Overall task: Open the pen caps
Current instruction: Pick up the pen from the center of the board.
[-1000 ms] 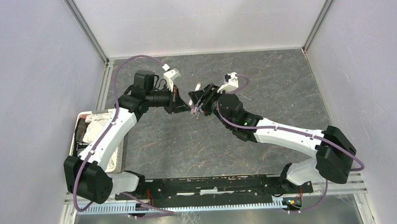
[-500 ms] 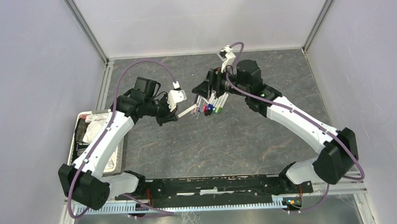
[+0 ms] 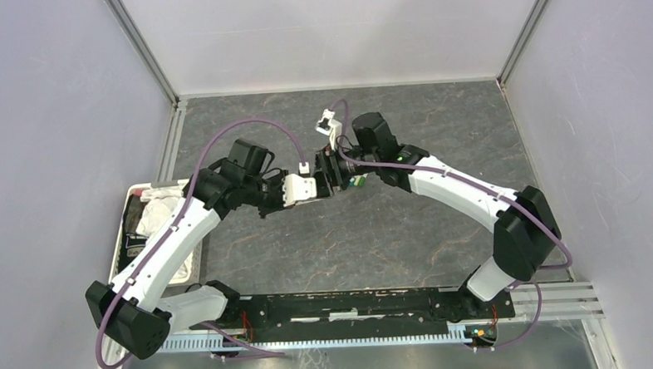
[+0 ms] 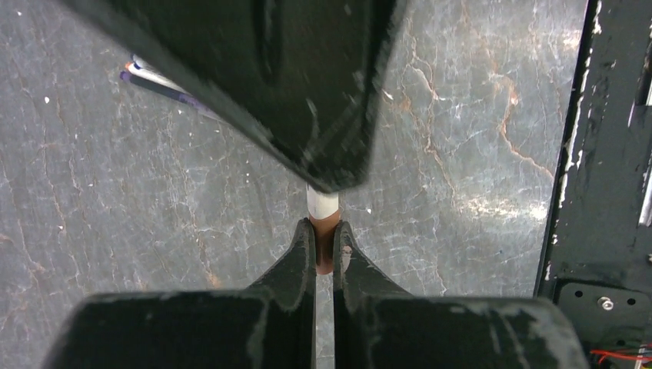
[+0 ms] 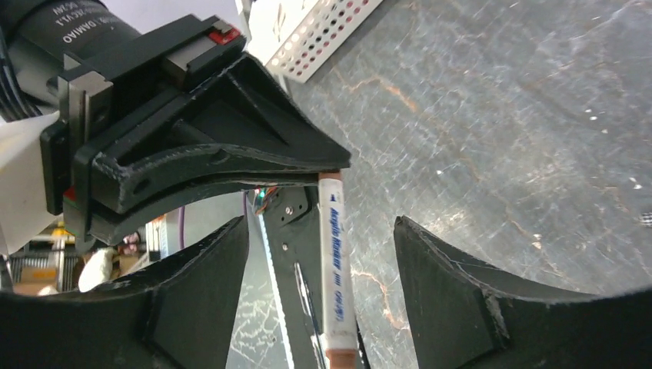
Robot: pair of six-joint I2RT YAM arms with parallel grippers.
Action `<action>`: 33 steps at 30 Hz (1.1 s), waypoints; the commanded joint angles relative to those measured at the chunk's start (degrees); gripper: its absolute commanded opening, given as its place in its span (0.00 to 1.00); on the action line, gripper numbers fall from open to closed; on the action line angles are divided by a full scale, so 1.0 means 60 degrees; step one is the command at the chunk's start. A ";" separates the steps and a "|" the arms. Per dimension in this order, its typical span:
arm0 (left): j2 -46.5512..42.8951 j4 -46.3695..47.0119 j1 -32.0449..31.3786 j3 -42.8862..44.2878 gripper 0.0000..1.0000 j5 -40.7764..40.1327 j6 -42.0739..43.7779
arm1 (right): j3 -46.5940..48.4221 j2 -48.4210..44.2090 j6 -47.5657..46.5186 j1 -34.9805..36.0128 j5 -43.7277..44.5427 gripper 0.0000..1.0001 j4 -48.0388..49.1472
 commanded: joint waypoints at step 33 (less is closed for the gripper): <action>0.0323 -0.0818 -0.0200 0.0847 0.83 0.1654 -0.0370 | -0.1451 -0.1222 -0.1607 0.0129 -0.1552 0.00 0.1208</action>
